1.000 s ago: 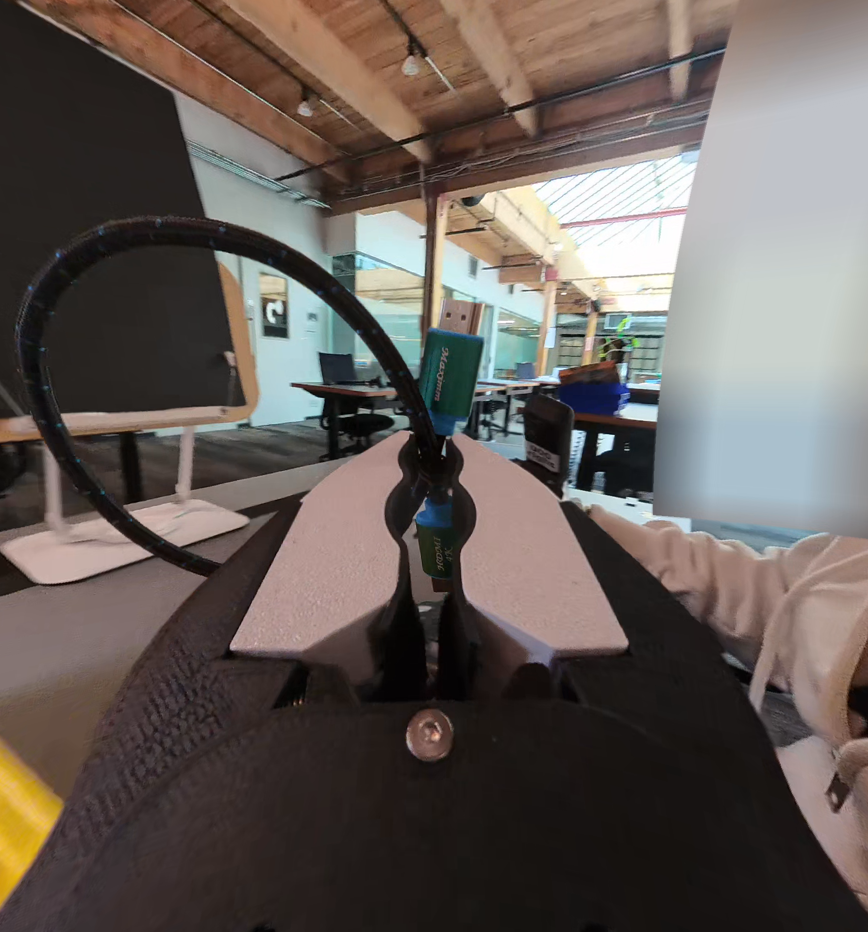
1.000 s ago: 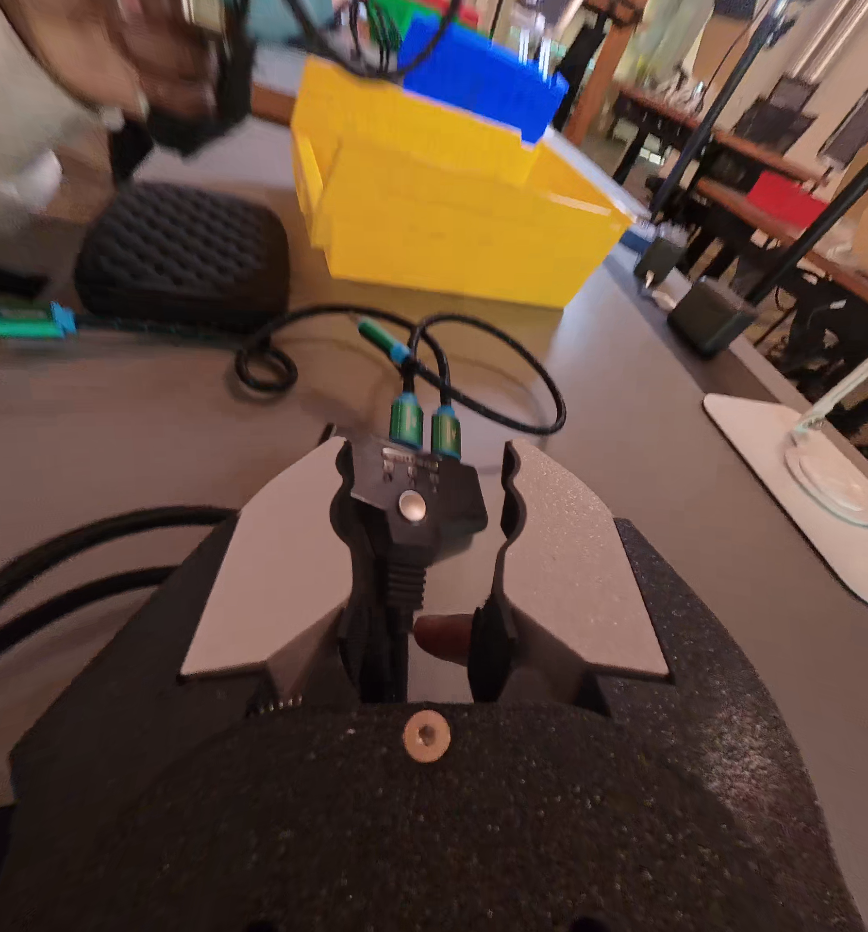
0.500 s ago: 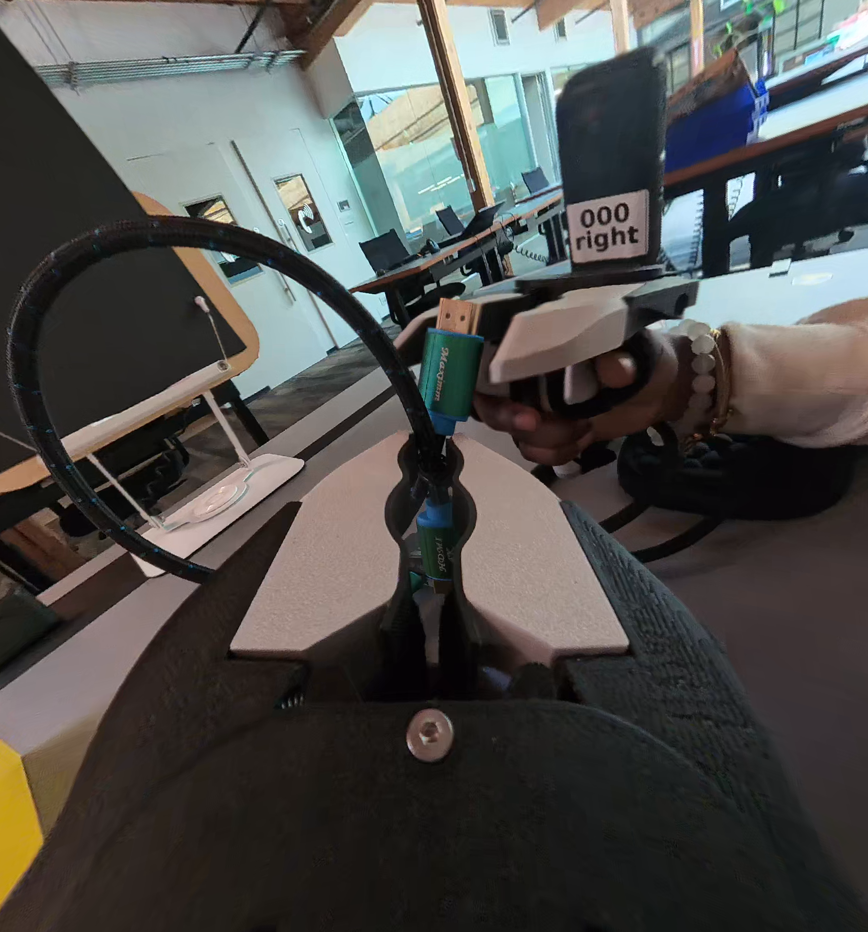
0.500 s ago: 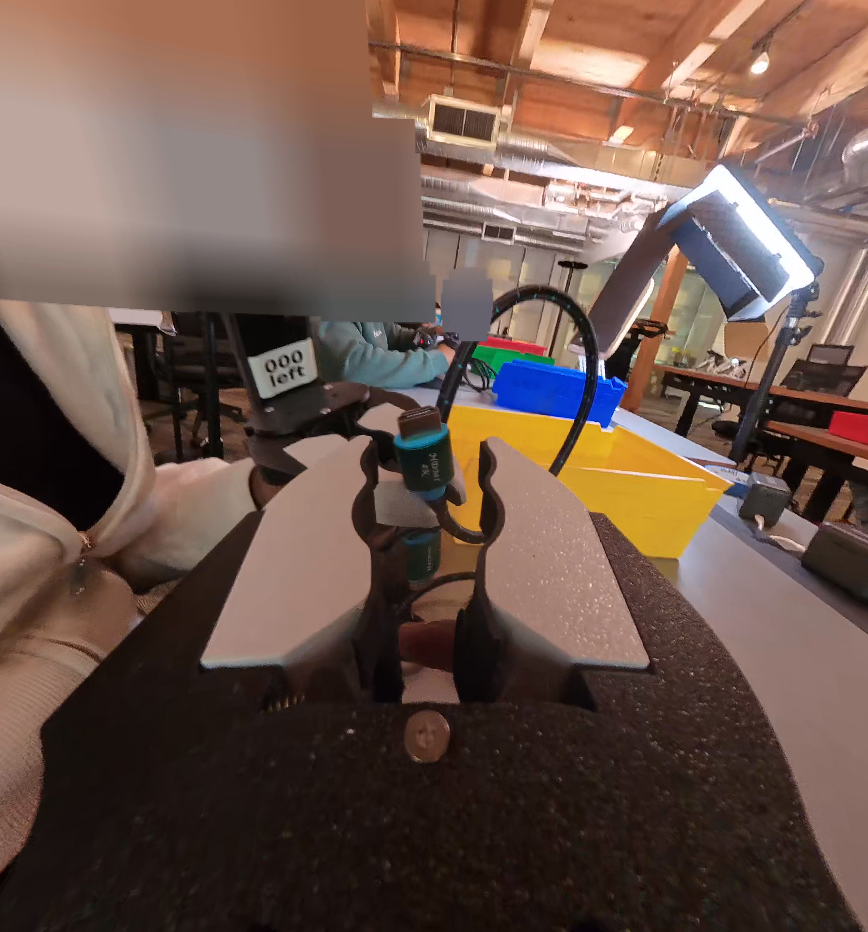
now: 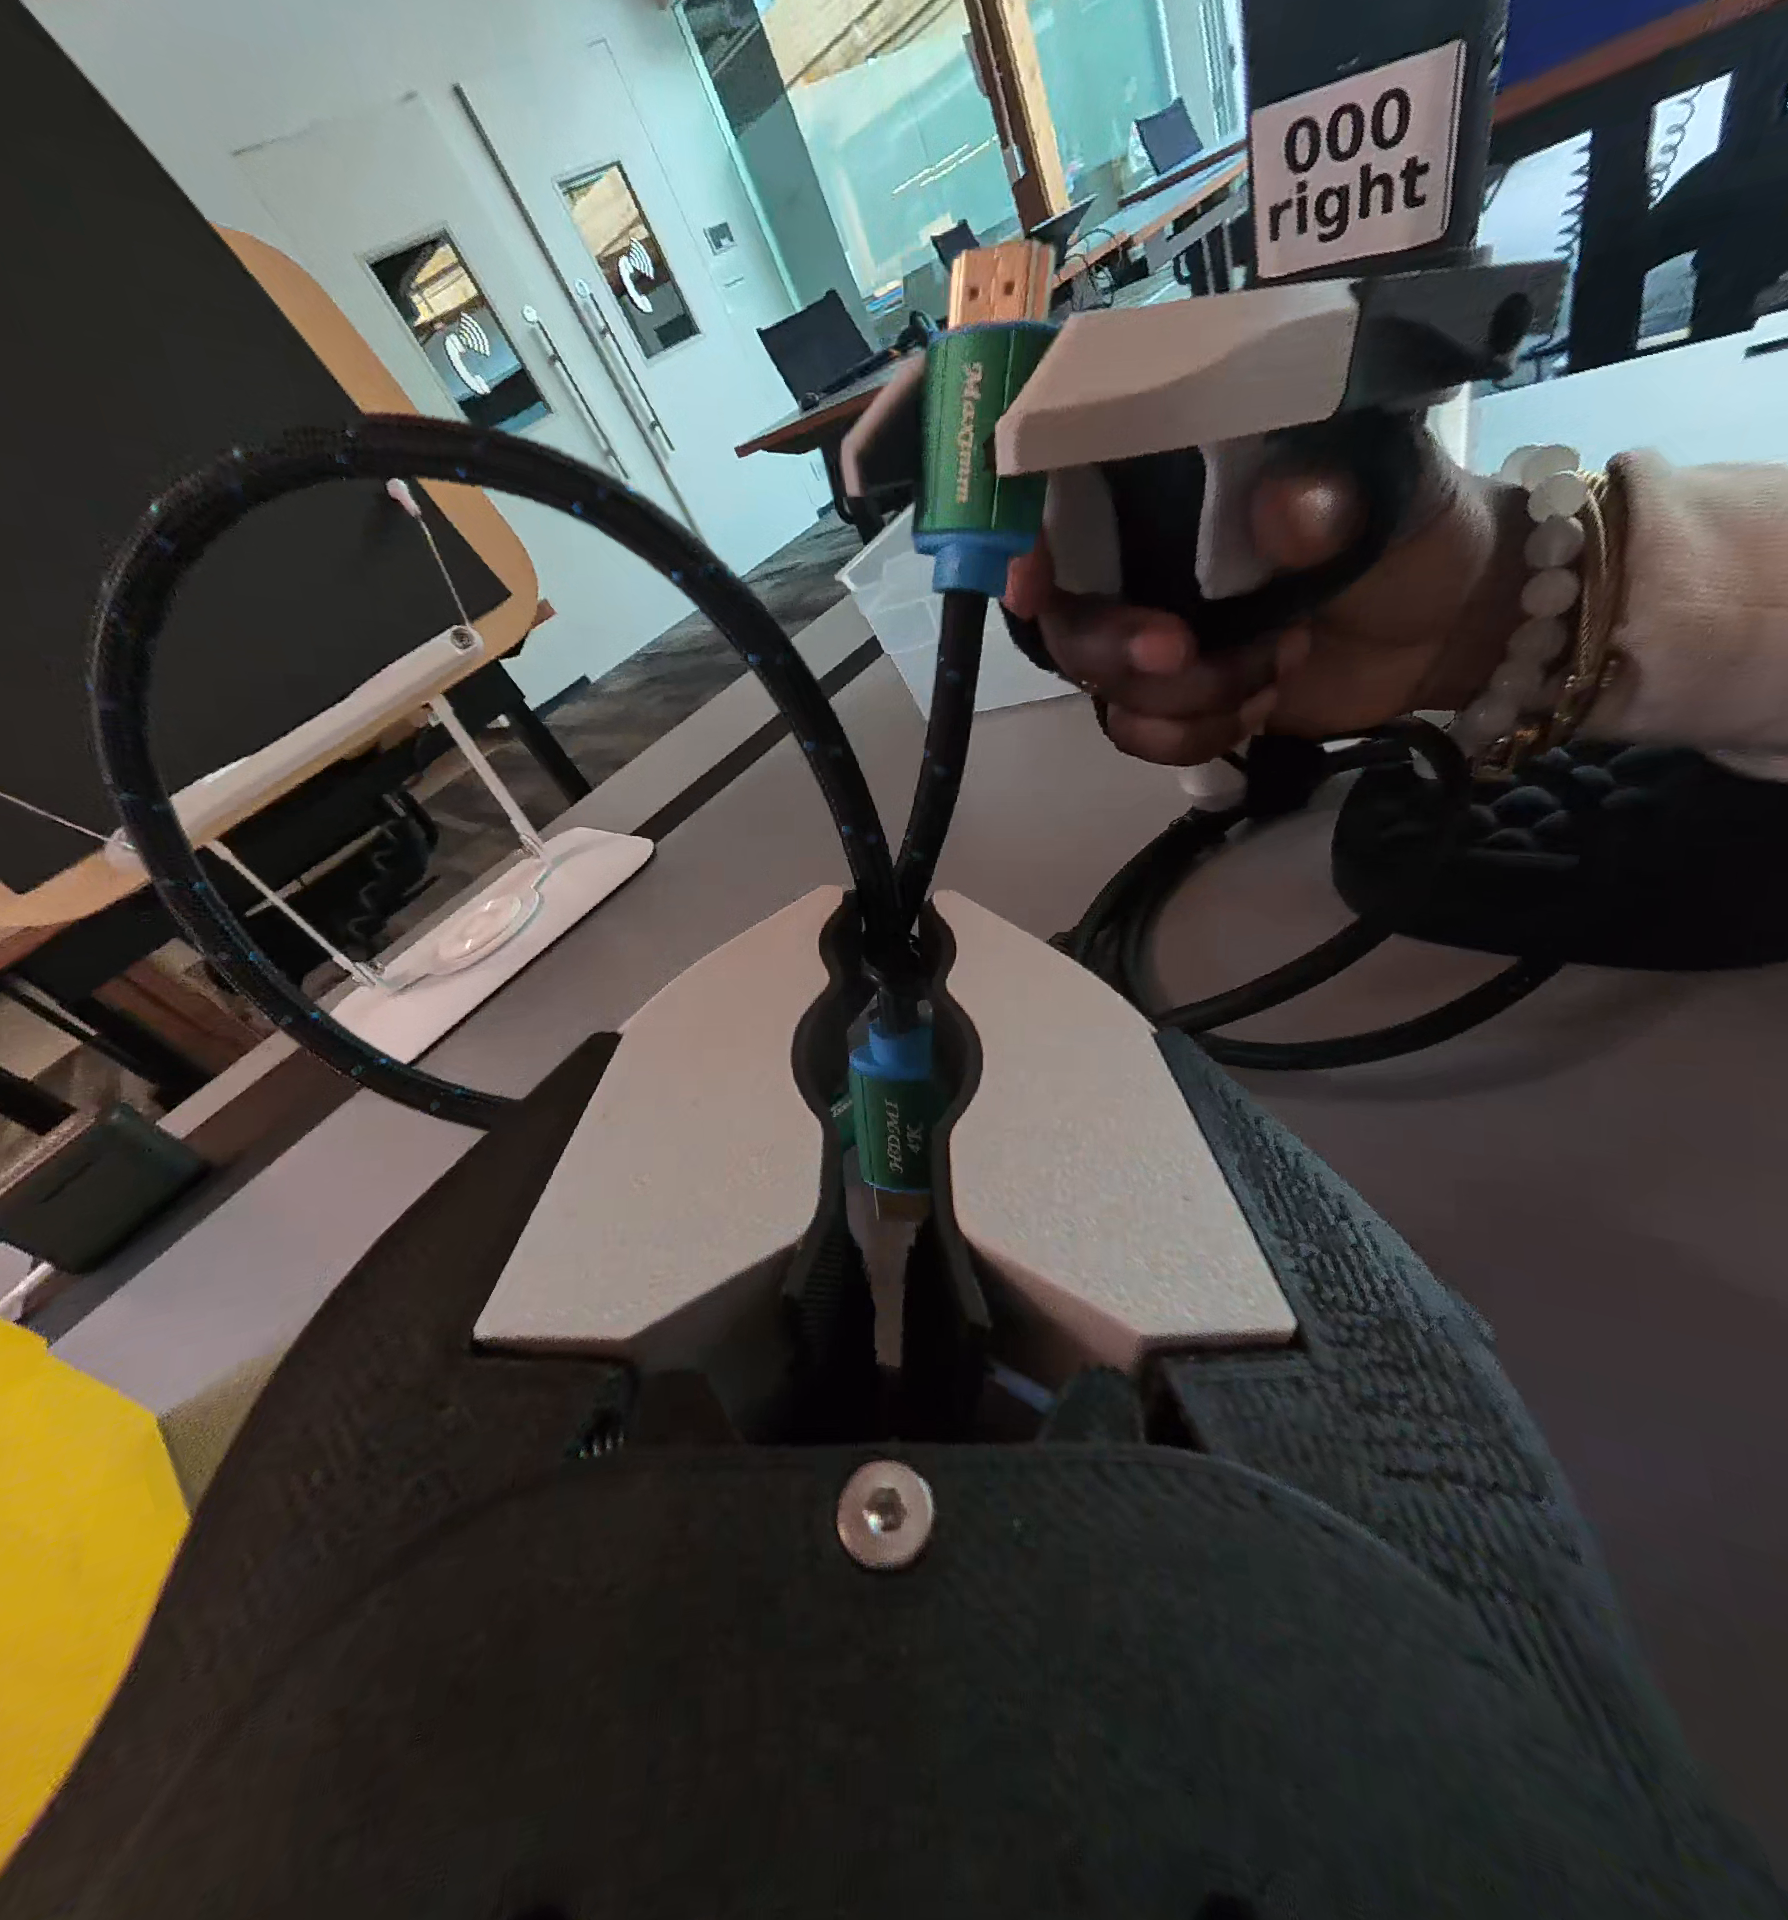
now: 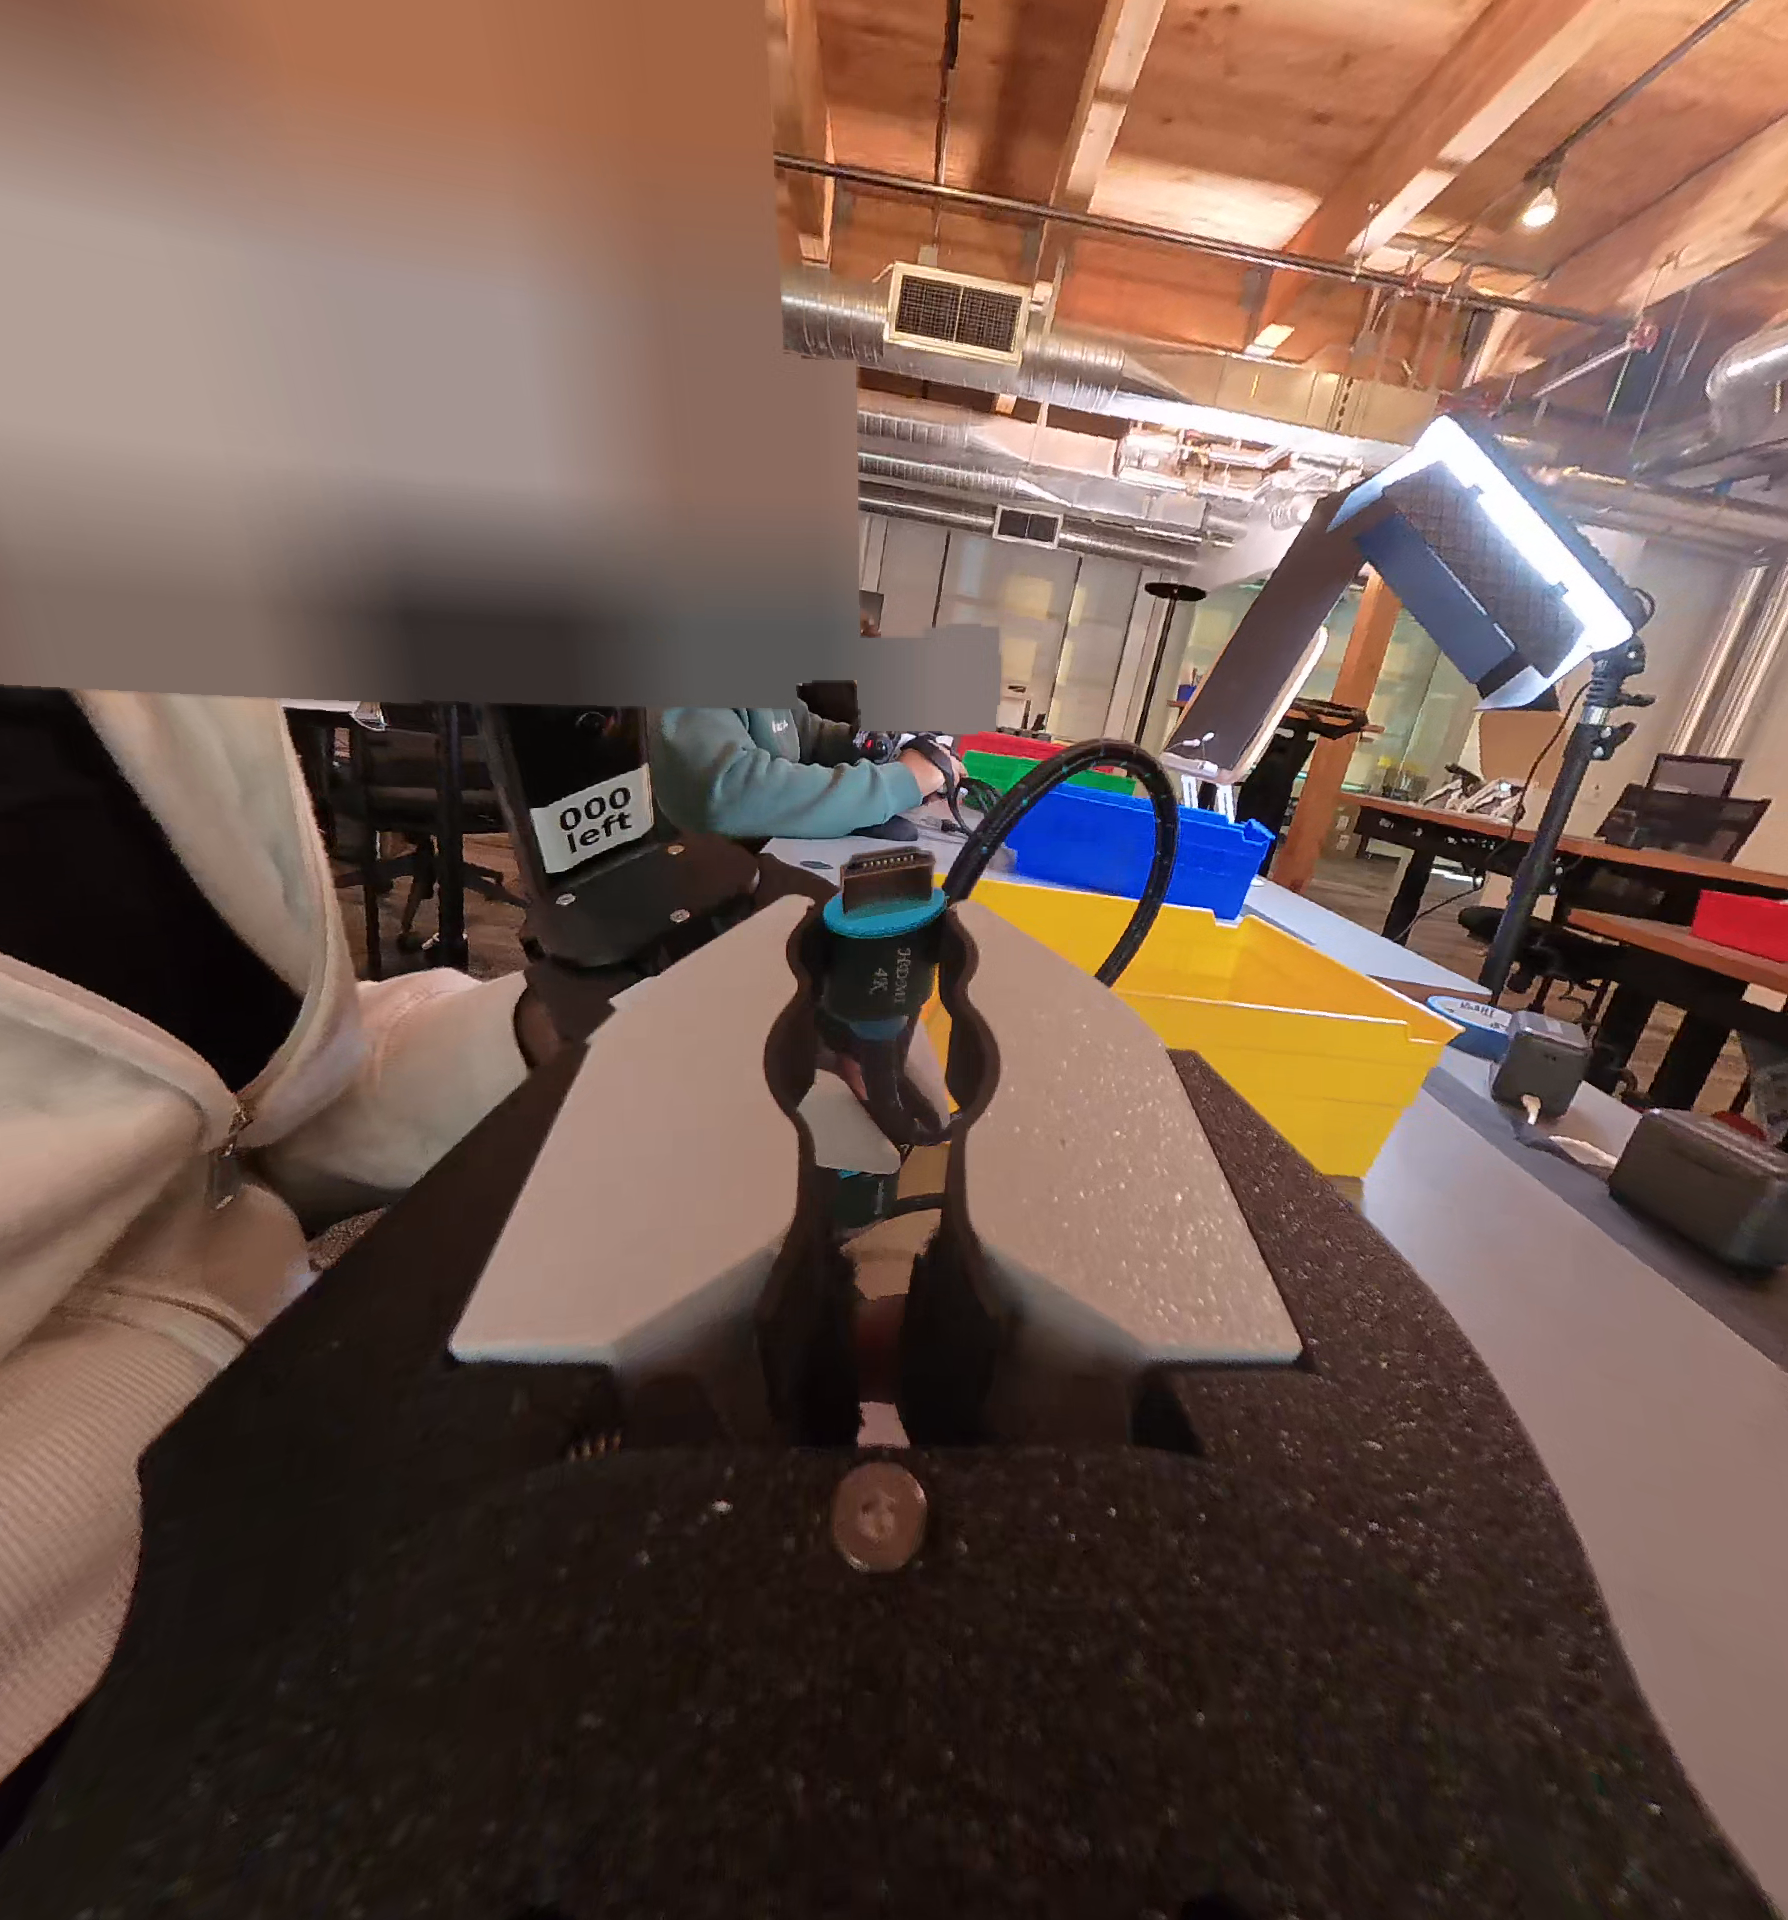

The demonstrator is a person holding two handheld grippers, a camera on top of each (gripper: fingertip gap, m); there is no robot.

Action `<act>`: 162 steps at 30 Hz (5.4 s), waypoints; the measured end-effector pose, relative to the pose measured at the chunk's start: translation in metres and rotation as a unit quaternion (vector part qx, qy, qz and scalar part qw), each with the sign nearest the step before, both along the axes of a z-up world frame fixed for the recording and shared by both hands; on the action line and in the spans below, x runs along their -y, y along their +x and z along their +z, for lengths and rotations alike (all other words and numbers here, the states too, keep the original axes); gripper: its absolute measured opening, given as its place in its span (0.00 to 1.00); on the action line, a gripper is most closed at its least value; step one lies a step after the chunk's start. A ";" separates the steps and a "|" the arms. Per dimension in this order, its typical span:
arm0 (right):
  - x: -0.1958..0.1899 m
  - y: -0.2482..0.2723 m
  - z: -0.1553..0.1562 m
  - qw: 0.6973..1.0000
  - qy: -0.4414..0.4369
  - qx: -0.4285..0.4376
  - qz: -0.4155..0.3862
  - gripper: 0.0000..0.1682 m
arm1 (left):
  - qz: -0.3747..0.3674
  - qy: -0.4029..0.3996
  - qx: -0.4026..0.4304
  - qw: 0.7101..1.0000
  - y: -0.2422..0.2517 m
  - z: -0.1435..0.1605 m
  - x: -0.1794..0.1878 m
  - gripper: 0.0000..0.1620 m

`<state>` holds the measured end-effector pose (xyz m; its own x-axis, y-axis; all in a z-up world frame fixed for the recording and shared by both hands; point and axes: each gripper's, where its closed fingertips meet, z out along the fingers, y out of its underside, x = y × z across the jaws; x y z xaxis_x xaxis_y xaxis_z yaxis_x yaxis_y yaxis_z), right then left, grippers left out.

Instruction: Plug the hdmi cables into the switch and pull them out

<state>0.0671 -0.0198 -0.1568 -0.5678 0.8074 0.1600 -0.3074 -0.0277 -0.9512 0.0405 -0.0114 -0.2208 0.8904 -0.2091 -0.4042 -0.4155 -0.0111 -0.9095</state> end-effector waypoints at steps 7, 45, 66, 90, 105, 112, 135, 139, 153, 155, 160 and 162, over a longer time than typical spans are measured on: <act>-0.008 0.006 0.008 1.000 -0.018 -0.001 0.002 0.12 | 0.012 0.035 -0.087 0.995 -0.010 0.021 0.008 0.07; 0.040 -0.022 -0.032 0.802 0.502 -0.195 -0.257 0.22 | -0.273 -0.430 0.009 0.861 0.003 -0.007 0.070 0.04; 0.009 -0.036 -0.075 0.920 0.344 0.064 -0.176 0.05 | -0.060 -0.130 -0.220 0.965 -0.031 -0.037 -0.006 0.10; 0.006 -0.048 -0.078 0.960 0.141 0.184 -0.158 0.15 | 0.258 -0.057 -0.409 0.873 -0.061 -0.025 -0.015 0.04; 0.031 -0.012 -0.078 0.961 0.259 0.094 -0.011 0.12 | -0.225 -0.206 -0.101 0.947 0.007 -0.029 0.031 0.10; 0.029 -0.011 -0.086 0.957 0.268 0.108 -0.003 0.13 | -0.223 -0.218 -0.146 0.939 0.009 -0.038 0.031 0.07; -0.092 -0.014 -0.148 0.844 0.224 0.482 -0.076 0.26 | -0.115 -0.425 -0.195 0.877 -0.044 -0.081 0.011 0.07; -0.086 -0.020 -0.178 0.820 0.245 0.516 -0.051 0.36 | -0.129 -0.474 -0.218 0.843 -0.048 -0.091 0.010 0.07; -0.078 -0.027 -0.182 0.858 0.335 0.388 -0.023 0.24 | -0.129 -0.528 -0.336 0.769 -0.050 -0.100 0.006 0.06; -0.079 -0.027 -0.182 0.857 0.335 0.390 -0.023 0.24 | -0.121 -0.526 -0.344 0.768 -0.051 -0.100 0.005 0.07; -0.077 -0.026 -0.182 0.857 0.326 0.398 -0.023 0.24 | -0.080 -0.524 -0.348 0.773 -0.051 -0.100 0.005 0.06; -0.077 -0.026 -0.183 0.858 0.319 0.403 -0.022 0.24 | -0.066 -0.524 -0.361 0.769 -0.052 -0.102 0.005 0.06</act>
<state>0.0410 0.0570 -0.3395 -0.6730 0.7249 0.1470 0.4692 0.5720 -0.6728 -0.0114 -0.0160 -0.3229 0.4567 -0.8257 -0.3311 -0.8682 -0.4949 0.0367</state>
